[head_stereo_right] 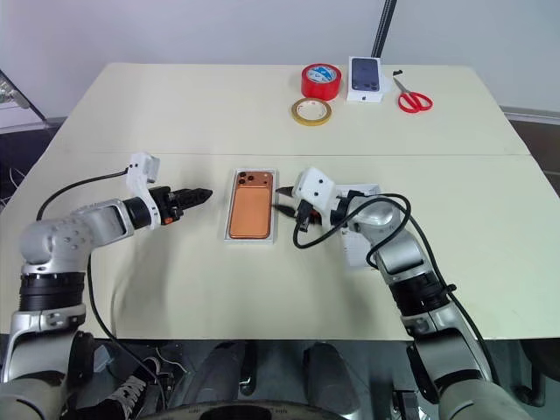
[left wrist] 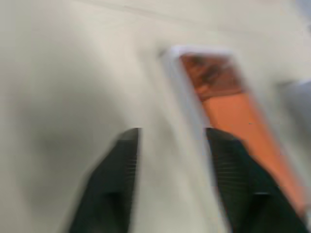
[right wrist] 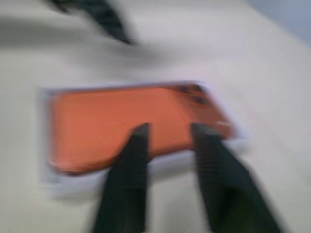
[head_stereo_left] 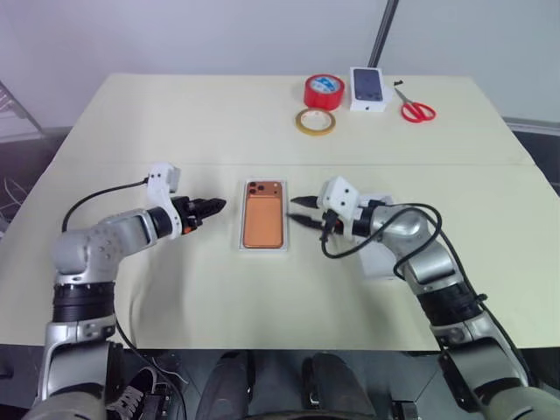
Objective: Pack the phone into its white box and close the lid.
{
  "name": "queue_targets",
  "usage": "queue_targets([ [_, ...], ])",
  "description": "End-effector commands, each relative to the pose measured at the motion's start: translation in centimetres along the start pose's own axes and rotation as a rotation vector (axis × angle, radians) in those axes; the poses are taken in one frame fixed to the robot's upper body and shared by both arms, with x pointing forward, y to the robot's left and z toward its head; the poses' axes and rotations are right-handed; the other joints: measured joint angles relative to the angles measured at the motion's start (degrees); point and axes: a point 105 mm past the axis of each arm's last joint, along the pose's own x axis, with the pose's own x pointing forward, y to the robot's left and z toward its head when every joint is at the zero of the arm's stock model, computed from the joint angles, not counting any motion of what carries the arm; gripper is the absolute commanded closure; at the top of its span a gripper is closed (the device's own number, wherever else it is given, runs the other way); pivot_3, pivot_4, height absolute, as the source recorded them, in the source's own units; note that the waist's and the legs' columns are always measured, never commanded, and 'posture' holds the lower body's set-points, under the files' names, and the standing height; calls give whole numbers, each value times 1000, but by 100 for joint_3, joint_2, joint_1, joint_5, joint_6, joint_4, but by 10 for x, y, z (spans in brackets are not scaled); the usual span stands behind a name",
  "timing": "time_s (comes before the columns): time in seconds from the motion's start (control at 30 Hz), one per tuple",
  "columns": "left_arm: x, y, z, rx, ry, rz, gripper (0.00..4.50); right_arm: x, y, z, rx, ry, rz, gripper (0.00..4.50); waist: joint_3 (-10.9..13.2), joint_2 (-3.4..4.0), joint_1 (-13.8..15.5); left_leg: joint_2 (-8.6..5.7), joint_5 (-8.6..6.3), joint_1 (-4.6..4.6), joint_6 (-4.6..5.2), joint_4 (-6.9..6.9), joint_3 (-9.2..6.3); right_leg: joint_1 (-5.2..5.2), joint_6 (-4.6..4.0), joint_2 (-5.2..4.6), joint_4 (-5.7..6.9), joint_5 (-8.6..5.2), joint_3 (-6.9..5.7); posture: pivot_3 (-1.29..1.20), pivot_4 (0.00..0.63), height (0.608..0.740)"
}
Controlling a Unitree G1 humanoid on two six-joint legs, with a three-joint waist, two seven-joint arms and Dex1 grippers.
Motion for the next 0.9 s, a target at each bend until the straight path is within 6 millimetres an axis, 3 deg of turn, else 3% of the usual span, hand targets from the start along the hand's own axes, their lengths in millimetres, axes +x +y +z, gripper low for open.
queue_targets([
  [0.03, 6, -11, 7, 135, -21, -8, 4399, 5, -5, 0, -97, 11, -38, 4500, 0, -1, 1, 0, -1, -3, 2, 2, -1, -1, 0, 0, 0, 0, 0, 0, 150, 740],
  [0.1, 13, -11, 1, 257, 21, 8, 4461, 9, 0, -10, -158, 55, -21, 4500, 0, -1, -21, 0, -2, -3, 4, 5, 0, 0, 0, 0, 2, 0, 1, 0, 150, 740],
  [0.2, 26, -15, -10, 260, 69, -14, 4461, 15, 13, -20, -193, 86, 23, 4500, 0, 0, -25, 0, -2, -2, 4, 3, 0, -2, 0, 4, 5, 0, 1, 0, 150, 740],
  [0.33, 43, -22, -39, 417, 219, -29, 4461, 21, 27, -32, -268, 140, 72, 4500, -2, 2, -1, 0, -2, 2, 6, 6, -1, 5, 0, 7, 6, 0, 0, 0, 150, 740],
  [0.5, 60, -58, -44, 412, 208, -186, 4461, 14, 20, -37, -239, 145, 48, 4500, -6, 8, 46, -3, -3, 27, 9, 7, -3, 35, 1, 6, 4, 0, -2, 0, 150, 740],
  [0.63, 81, -117, -46, 447, 202, -409, 4461, -18, 10, -53, -227, 219, 41, 4500, -8, 12, 260, -17, -8, 33, 25, 20, -8, 59, 4, 2, -4, -2, -10, 0, 150, 740],
  [0.77, 98, -148, -43, 465, 193, -501, 4461, -54, 5, -68, -191, 318, 28, 4500, -8, 14, 349, -28, -35, 24, 73, 77, -13, 88, 11, -6, -12, -7, -9, 0, 150, 740],
  [0.83, 102, -155, -43, 468, 193, -525, 4461, -63, 5, -70, -182, 338, 20, 4500, -8, 13, 357, -42, -43, 17, 87, 94, -14, 95, 14, -17, -16, -9, -9, 0, 150, 740],
  [0.9, 105, -166, -39, 457, 175, -564, 4461, -85, 6, -72, -149, 374, 21, 4500, -8, 14, 338, -49, -47, 16, 94, 97, -10, 95, 15, -25, -18, -10, -3, 0, 150, 740],
])
